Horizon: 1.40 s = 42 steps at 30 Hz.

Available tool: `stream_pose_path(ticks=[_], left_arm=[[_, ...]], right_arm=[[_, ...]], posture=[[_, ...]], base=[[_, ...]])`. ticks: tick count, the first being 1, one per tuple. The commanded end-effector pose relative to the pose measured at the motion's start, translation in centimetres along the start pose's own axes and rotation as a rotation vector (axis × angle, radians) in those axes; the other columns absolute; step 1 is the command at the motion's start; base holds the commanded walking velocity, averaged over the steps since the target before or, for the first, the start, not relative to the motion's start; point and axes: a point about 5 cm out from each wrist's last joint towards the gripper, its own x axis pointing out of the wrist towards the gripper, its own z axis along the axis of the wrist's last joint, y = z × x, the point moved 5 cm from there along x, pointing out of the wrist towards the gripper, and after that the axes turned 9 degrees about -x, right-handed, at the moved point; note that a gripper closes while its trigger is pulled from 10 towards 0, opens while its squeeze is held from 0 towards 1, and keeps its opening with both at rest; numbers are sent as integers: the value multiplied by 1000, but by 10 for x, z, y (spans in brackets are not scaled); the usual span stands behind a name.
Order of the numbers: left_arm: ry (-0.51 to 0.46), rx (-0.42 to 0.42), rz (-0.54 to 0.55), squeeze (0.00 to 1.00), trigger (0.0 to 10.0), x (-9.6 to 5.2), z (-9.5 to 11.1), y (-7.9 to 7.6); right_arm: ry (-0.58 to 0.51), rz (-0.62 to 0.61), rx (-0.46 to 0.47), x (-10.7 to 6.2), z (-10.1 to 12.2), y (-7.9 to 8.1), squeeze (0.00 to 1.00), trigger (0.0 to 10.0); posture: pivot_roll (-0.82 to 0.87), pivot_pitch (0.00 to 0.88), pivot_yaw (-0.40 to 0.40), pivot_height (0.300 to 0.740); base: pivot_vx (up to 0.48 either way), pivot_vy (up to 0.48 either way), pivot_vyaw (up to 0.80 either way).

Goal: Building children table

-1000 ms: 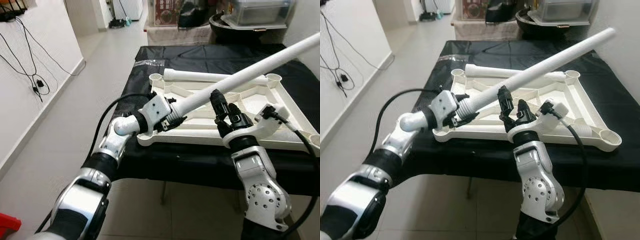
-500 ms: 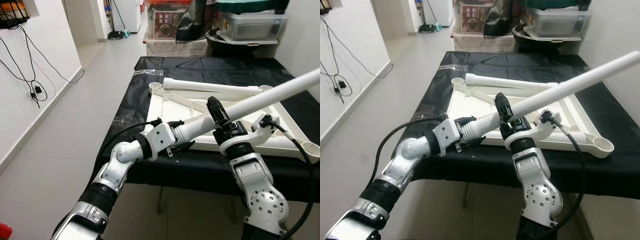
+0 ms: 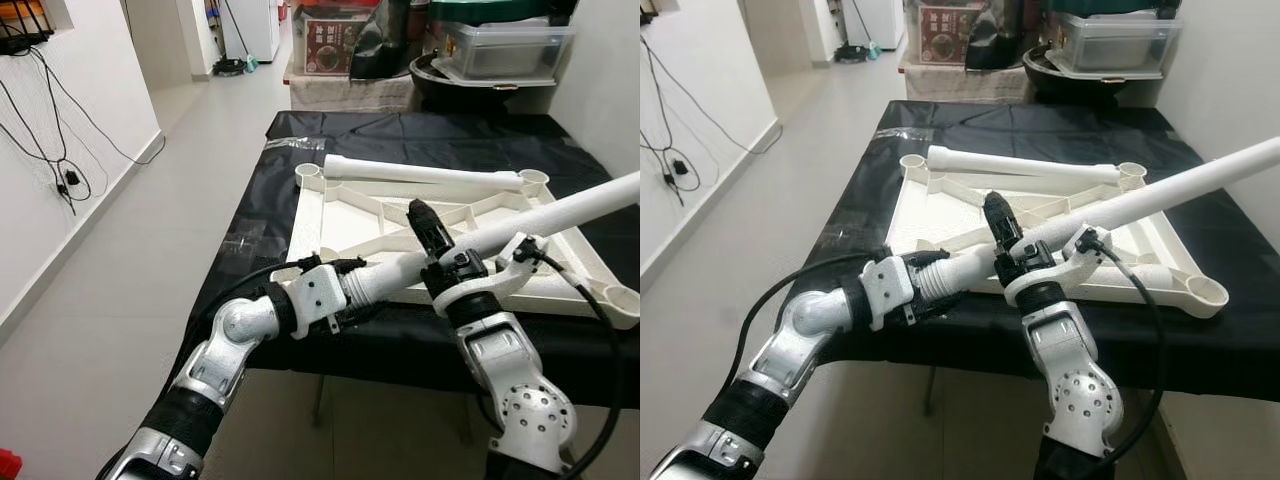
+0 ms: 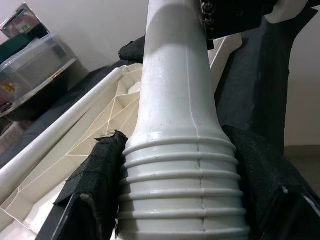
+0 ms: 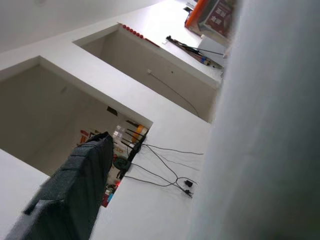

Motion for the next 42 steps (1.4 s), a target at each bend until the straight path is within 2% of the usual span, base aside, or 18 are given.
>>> stream_pose_path(ticks=[1, 15, 20, 21, 23, 24, 31, 32, 34, 36, 37, 38, 39, 40, 42], left_arm=[[7, 1, -32, 0, 10000, -2, 0, -7], [40, -13, -39, 0, 10000, -6, -5, -10], [70, -49, -23, 0, 10000, -8, -10, -7], [104, -89, -7, 0, 10000, -11, -17, -5], [119, -105, 12, 0, 10000, -13, -21, -2], [130, -121, 23, 1000, 10000, -15, -24, -1], [204, -107, 61, 1000, 10000, -24, -40, 4], [218, -104, 65, 0, 10000, -26, -42, 5], [227, -118, 86, 0, 10000, -27, -44, 7], [229, -152, 127, 0, 10000, -30, -47, 12], [229, -152, 127, 0, 10000, -30, -47, 12], [224, -174, 157, 0, 10000, -30, -47, 14], [204, -209, 183, 0, 10000, -30, -44, 13], [204, -209, 183, 0, 10000, -30, -44, 13], [176, -252, 217, 0, 10000, -29, -40, 10]], right_arm=[[13, 14, 32, 0, -4, 1, 0, 0], [6, 4, 31, -1, 0, -4, 0, 0], [-6, 7, 34, -1, 3, -4, 0, 0], [-24, 18, 38, 0, 8, 0, 0, 0], [-35, 25, 44, 1, 11, 2, 0, 0], [-46, 35, 50, 2, 14, 6, 0, 0], [-97, 85, 73, 7, 30, 20, 0, 0], [-104, 93, 75, 8, 33, 23, 0, 0], [-115, 95, 64, 8, 36, 25, 0, 0], [-137, 50, -55, 10, 44, 22, 0, 0], [-137, 50, -55, 10, 44, 22, 0, 0], [-137, -24, -196, 11, 47, 13, 0, 10000], [-125, -106, -382, 10, 50, 2, 0, 10000], [-125, -106, -382, 10, 50, 2, 0, 10000], [-119, -206, -641, 6, 55, -11, 0, 10000]], posture=[[107, 0, -28, 740], [107, 0, -27, 740], [105, 0, -26, 740], [105, 0, -26, 740], [106, 0, -26, 740], [106, 0, -26, 740], [108, 0, -27, 740], [108, 0, -27, 740], [106, 0, -24, 740], [107, 0, -25, 740], [107, 0, -25, 740], [108, 0, -25, 740], [106, 0, -26, 740], [106, 0, -26, 740], [106, 0, -28, 740]], base=[[0, 0, 0], [0, 0, 0], [0, 0, 0], [0, 0, 0], [0, 0, 0], [0, 0, 0], [0, 0, 0], [0, 0, 0], [0, 0, 0], [0, 0, 0], [0, 0, 0], [0, 0, 0], [0, 0, 0], [0, 0, 0], [0, 0, 0]])
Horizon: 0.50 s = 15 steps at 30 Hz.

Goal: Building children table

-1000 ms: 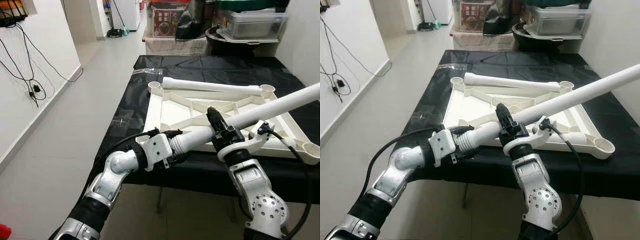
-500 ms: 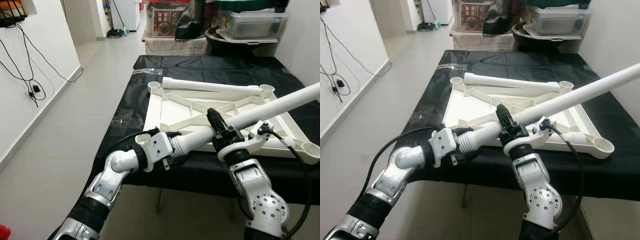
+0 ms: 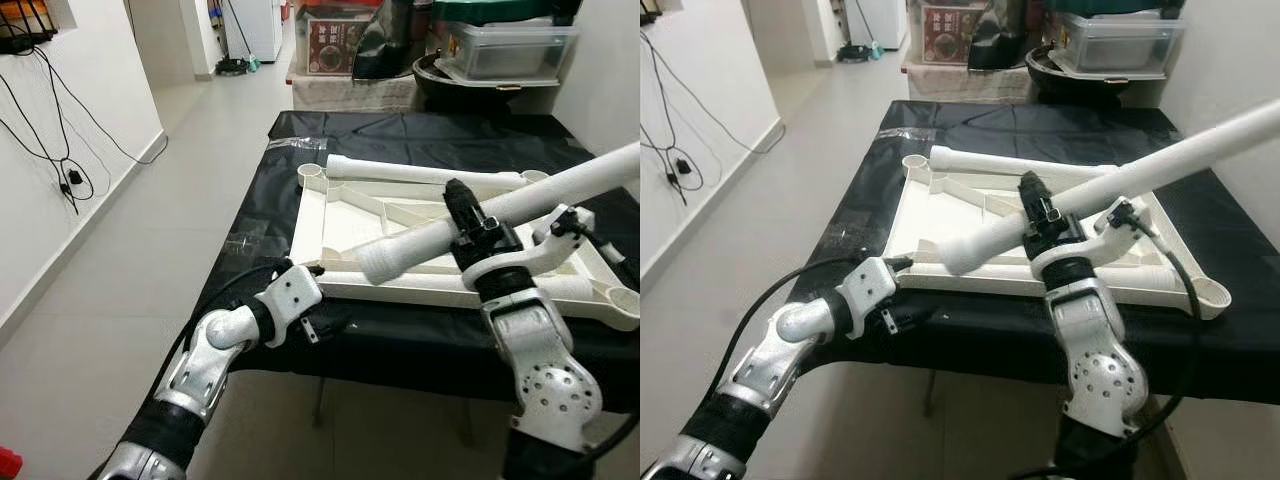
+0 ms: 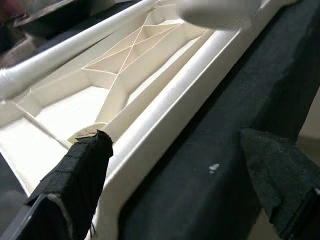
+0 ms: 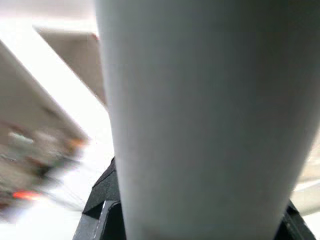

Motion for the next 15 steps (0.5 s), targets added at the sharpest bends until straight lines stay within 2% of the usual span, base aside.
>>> stream_pose_path(ticks=[1, 2, 5, 6, 8, 10, 15], left_arm=[[-14, -32, 26, 0, 10000, -2, 2, 1], [-28, -58, 42, 0, 10000, -2, 4, -2], [-46, -78, 61, 0, 10000, -1, 8, -5], [-75, -104, 86, 0, 10000, 0, 13, -10], [-83, -105, 91, 0, 10000, 0, 15, -11], [-107, -170, 145, 0, 10000, 2, 19, -6], [-117, -250, 218, 0, 10000, 2, 22, 2]], right_arm=[[-5, -44, -143, -2, -2, -4, 0, 10000], [-8, -67, -254, -4, -2, -8, 0, 10000], [-15, -74, -300, -6, -2, -9, 0, 10000], [-23, -67, -361, -8, -3, -6, 0, 10000], [-24, -63, -361, -8, -3, -4, 0, 10000], [-25, -51, -381, -8, -5, 2, 0, 10000], [-37, -40, -430, -8, -9, 9, 0, 10000]], posture=[[106, 0, -28, 740], [106, 0, -30, 740], [107, 0, -32, 740], [106, 0, -36, 740], [106, 0, -36, 740], [105, 0, -42, 740], [104, 0, -45, 740]], base=[[0, 0, 0], [0, 0, 800], [0, 0, 800], [0, 0, 800], [0, 0, 800], [0, 0, 800], [0, 0, 800]])
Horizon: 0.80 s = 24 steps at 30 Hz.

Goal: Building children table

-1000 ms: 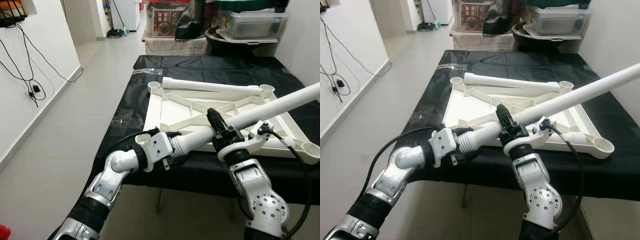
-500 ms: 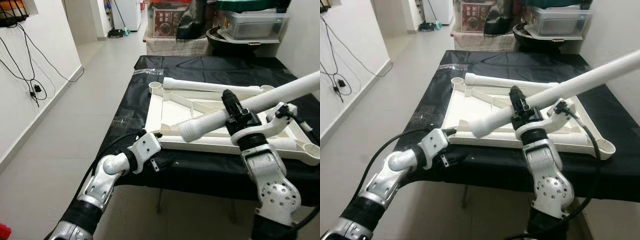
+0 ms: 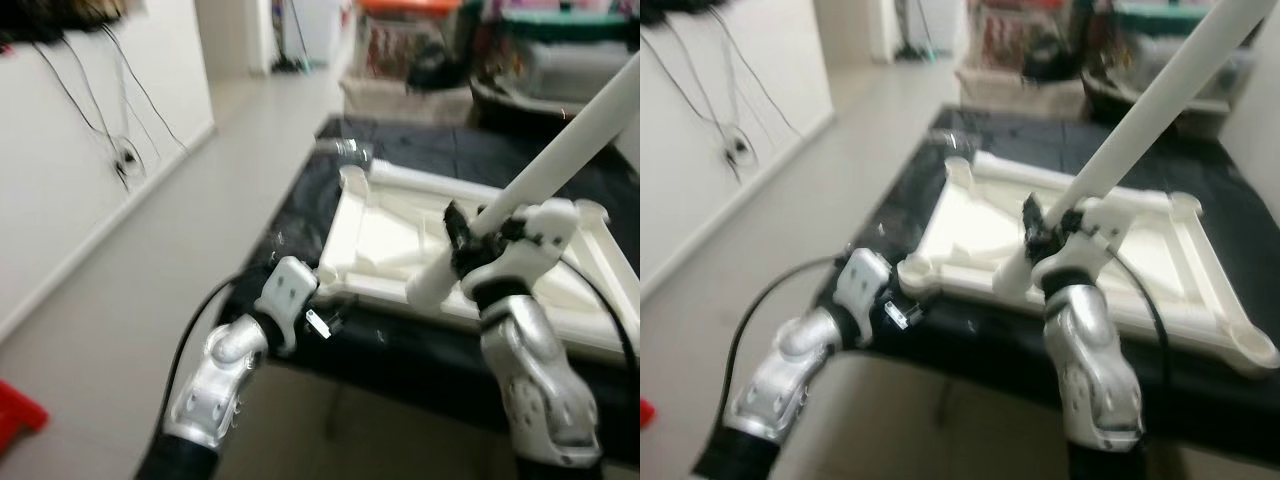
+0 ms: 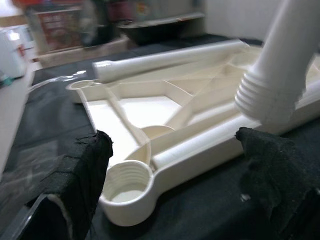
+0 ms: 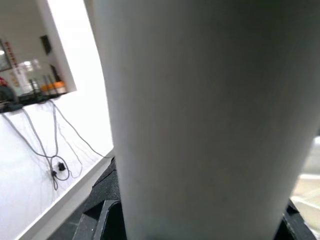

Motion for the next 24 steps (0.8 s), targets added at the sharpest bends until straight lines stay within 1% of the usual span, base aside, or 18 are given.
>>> stream_pose_path(ticks=[1, 3, 5, 6, 7, 9, 10, 11, 12, 14, 16, 18, 21, 24], left_arm=[[1, -13, 36, 0, 10000, -2, 3, 8], [0, -24, 46, 0, 10000, -2, 3, 9], [-6, -55, 84, 0, 10000, -2, 5, 14], [-6, -55, 84, 0, 10000, -2, 5, 14], [-10, -75, 118, 0, 10000, -3, 7, 18], [-11, -78, 132, 0, 10000, -4, 7, 21], [-16, -98, 162, 0, 10000, -4, 9, 25], [-16, -104, 169, 0, 10000, -4, 9, 26], [-19, -117, 189, 0, 10000, -4, 10, 30], [-20, -126, 203, 0, 10000, -5, 10, 33], [-28, -148, 258, 0, 10000, -6, 12, 43], [-29, -162, 285, 0, 10000, -7, 12, 50], [-26, -166, 294, 0, 10000, -8, 11, 53], [-27, -170, 311, 0, 10000, -9, 11, 57]], right_arm=[[-35, 4, -16, -1, 5, 5, 0, 10000], [-37, 5, -21, -1, 5, 6, 0, 10000], [-45, 14, -31, -1, 4, 10, 0, 10000], [-45, 14, -31, -1, 4, 10, 0, 10000], [-51, 23, -41, -1, 4, 14, 0, 10000], [-52, 27, -42, -1, 4, 15, 0, 10000], [-52, 34, -39, -1, 5, 18, 0, 10000], [-52, 36, -38, -1, 5, 18, 0, 10000], [-52, 39, -38, -1, 5, 19, 0, 10000], [-52, 40, -38, -1, 5, 19, 0, 10000], [-49, 34, -33, -1, 3, 18, 0, 10000], [-47, 27, -38, -1, 2, 17, 0, 10000], [-46, 27, -40, -1, 1, 16, 0, 10000], [-46, 33, -45, -1, -1, 17, 0, 10000]], posture=[[104, 0, -45, 740], [104, 0, -49, 740], [106, 0, -53, 740], [106, 0, -53, 740], [104, 0, -57, 740], [104, 0, -57, 740], [103, 0, -60, 740], [103, 0, -60, 740], [102, 0, -65, 740], [102, 0, -65, 740], [100, 0, -71, 740], [101, 0, -70, 740], [101, 0, -72, 740], [102, 0, -73, 740]], base=[[0, 0, 800], [0, 0, 800], [0, 0, 800], [0, 0, 800], [0, 0, 800], [0, 0, 800], [0, 0, 800], [0, 0, 800], [0, 0, 0], [0, 0, 0], [0, 0, 0], [0, 0, 0], [0, 0, 0], [273, 0, 0]])
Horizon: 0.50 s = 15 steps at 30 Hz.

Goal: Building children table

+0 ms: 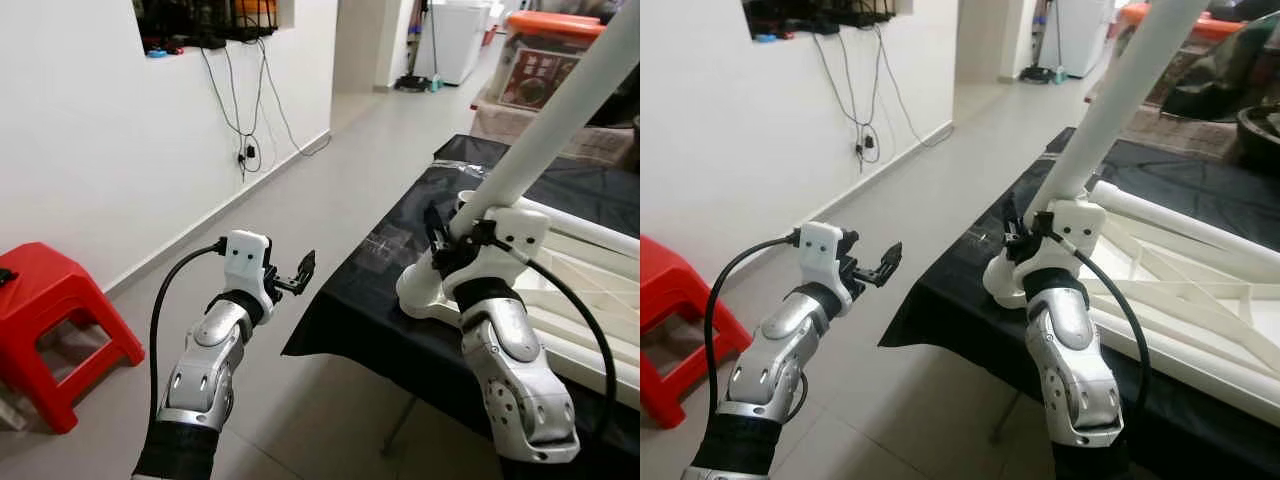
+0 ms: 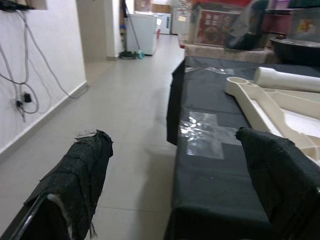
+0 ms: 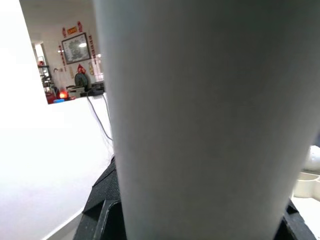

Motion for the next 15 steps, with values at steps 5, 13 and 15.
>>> stream_pose_path(ticks=[5, 13, 15], left_arm=[[13, -33, 45, 0, 10000, 2, -1, 10], [12, -60, 84, 0, 10000, 2, 0, 19], [12, -56, 100, 0, 10000, 3, 1, 21]], right_arm=[[-12, 8, -19, -2, -1, 1, 0, 10000], [-6, 15, -27, -3, -3, 2, 0, 10000], [-3, 14, -29, -3, -4, 1, 0, 10000]], posture=[[102, 0, -76, 740], [99, 0, -79, 740], [98, 0, -78, 740]], base=[[280, 0, 0], [266, 0, 0], [264, -120, 0]])
